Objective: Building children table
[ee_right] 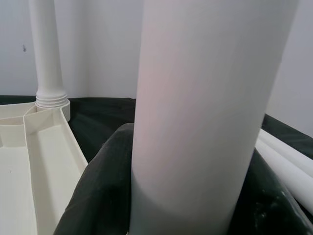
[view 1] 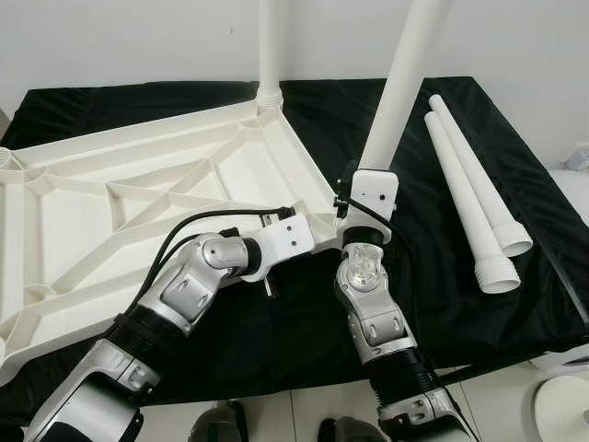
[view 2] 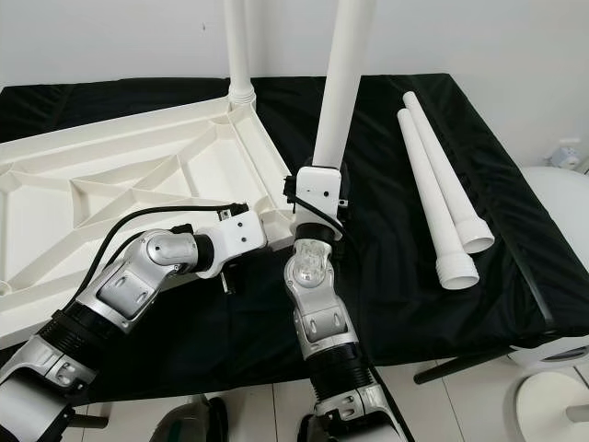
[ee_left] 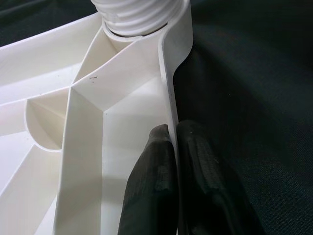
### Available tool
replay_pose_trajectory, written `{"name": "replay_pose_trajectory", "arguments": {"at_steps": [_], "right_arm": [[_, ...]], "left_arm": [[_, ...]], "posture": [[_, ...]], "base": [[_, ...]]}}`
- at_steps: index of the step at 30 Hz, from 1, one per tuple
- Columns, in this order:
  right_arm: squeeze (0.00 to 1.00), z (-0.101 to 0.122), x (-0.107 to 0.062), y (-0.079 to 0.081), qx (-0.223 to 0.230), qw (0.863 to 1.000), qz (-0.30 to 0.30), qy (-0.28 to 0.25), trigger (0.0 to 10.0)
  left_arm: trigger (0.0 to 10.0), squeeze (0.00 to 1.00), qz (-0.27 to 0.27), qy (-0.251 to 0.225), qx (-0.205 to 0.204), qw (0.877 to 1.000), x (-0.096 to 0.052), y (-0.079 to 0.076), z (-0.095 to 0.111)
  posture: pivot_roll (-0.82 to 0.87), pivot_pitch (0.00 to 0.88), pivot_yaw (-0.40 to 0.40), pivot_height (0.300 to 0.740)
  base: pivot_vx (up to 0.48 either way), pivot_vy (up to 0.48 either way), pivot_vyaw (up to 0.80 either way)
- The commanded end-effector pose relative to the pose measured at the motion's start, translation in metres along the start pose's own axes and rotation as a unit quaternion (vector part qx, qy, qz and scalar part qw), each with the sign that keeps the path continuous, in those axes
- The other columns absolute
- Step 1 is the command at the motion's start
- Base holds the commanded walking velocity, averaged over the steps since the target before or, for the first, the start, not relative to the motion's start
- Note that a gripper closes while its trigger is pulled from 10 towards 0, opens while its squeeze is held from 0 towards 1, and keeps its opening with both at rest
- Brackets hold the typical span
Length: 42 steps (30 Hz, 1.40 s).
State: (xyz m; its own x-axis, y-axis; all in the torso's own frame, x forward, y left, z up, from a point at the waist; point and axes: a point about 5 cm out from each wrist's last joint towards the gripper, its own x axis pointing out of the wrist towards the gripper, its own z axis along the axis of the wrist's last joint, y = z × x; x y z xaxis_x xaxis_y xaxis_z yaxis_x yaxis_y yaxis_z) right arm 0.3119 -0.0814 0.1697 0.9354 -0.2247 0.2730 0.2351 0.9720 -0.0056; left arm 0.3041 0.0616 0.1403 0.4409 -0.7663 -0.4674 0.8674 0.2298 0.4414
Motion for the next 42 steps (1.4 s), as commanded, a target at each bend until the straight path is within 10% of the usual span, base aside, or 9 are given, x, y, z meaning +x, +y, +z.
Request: {"name": "replay_pose_trajectory", "arguments": {"at_steps": [1,24,42], "right_arm": [[0.00,-0.038,0.000,-0.034,-0.038,0.990,-0.091,0.100,10.0],[0.00,-0.064,-0.027,-0.050,-0.018,0.990,0.036,0.137,10.0],[0.00,-0.069,-0.012,-0.065,-0.039,0.977,0.139,0.160,10.0]], "left_arm": [[10.0,0.00,0.006,0.024,0.001,1.000,-0.007,0.000,-0.012],[10.0,0.00,0.008,0.024,0.001,1.000,-0.009,0.001,-0.011],[10.0,0.00,0.005,0.019,0.001,1.000,-0.007,0.002,-0.009]], "posture": [[0.02,0.084,-0.003,0.740],[0.01,0.098,0.005,0.740],[0.00,0.099,0.008,0.740]], "base": [[0.000,0.000,0.00],[0.000,0.000,0.00],[0.000,0.000,0.00]]}}
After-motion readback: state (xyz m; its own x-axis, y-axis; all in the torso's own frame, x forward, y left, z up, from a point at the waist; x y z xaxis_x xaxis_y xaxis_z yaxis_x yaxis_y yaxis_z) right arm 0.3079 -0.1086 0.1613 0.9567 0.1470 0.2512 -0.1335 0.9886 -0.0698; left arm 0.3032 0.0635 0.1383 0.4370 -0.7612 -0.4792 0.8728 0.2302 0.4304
